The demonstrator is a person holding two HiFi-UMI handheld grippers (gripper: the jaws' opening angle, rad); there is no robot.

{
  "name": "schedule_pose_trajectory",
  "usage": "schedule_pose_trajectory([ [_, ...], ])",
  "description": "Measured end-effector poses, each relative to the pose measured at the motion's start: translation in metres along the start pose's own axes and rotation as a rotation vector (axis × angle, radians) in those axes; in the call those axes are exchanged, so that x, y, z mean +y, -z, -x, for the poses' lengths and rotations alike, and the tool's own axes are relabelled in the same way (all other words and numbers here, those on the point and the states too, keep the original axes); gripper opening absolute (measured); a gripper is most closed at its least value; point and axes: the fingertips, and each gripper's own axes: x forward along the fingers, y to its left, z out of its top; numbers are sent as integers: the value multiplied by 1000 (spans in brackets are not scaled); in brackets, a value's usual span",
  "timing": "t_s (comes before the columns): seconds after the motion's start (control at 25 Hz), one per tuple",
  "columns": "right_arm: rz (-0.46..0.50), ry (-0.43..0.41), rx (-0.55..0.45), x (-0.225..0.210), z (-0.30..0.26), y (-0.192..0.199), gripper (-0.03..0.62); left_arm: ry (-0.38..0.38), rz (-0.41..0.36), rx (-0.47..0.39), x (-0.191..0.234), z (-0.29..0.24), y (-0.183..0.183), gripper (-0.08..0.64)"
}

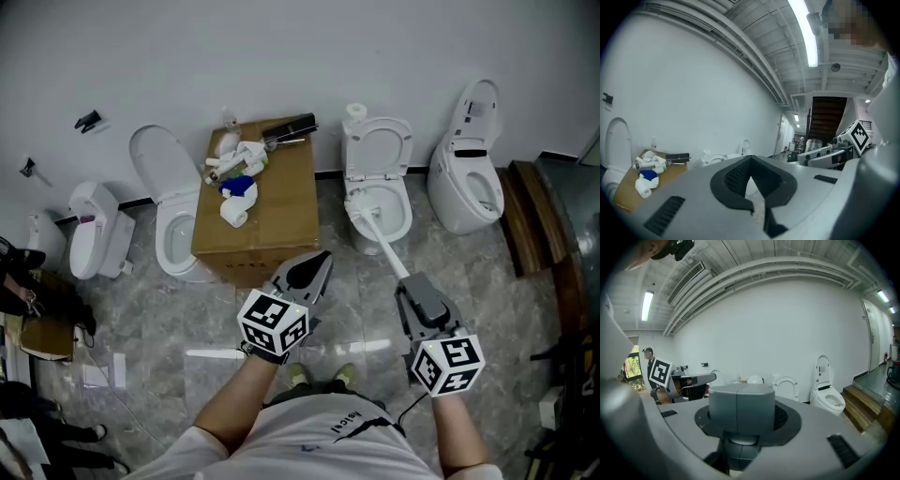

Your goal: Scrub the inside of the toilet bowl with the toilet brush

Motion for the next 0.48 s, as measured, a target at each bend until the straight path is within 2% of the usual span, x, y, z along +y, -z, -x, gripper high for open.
schedule_pose_trajectory([
  [0.48, -15, -14, -15, -24, 12, 0, 166, -9, -28, -6, -21, -18, 1, 6],
])
